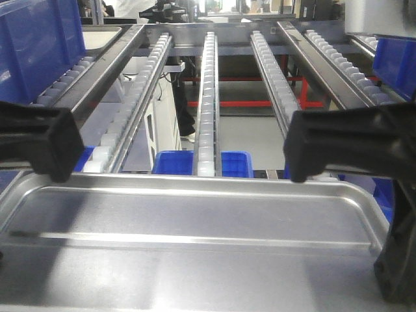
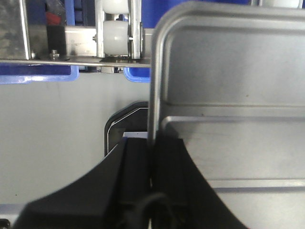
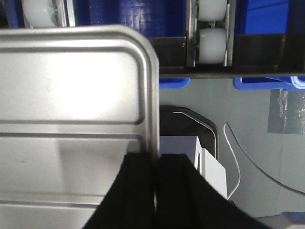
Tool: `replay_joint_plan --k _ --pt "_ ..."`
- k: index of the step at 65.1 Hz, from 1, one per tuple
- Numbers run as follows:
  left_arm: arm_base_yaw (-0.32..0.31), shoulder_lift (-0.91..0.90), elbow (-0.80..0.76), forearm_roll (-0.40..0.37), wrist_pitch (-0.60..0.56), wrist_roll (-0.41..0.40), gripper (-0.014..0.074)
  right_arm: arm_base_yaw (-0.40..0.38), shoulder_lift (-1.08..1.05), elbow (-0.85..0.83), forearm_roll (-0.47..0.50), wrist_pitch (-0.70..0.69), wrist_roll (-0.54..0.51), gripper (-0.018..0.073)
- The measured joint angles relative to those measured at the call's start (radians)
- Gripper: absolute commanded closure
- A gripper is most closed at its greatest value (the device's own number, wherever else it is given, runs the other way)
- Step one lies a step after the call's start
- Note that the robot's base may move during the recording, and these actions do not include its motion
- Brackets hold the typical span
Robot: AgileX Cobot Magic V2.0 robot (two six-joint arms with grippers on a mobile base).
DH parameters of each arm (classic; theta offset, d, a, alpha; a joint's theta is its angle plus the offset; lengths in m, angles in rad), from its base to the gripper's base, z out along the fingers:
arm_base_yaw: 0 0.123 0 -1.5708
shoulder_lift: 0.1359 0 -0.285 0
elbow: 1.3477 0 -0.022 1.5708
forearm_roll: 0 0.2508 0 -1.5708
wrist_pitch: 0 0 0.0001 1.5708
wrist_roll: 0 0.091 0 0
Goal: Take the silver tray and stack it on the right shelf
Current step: 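Hold the tray level with both grippers while the base drives away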
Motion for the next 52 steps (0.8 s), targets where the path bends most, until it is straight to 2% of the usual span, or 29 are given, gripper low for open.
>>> replay_joint_plan --k 52 --pt "0.000 0.000 0.000 0.000 0.002 0.000 0.0697 0.000 0.000 0.000 -0.002 0.000 0.002 0.0490"
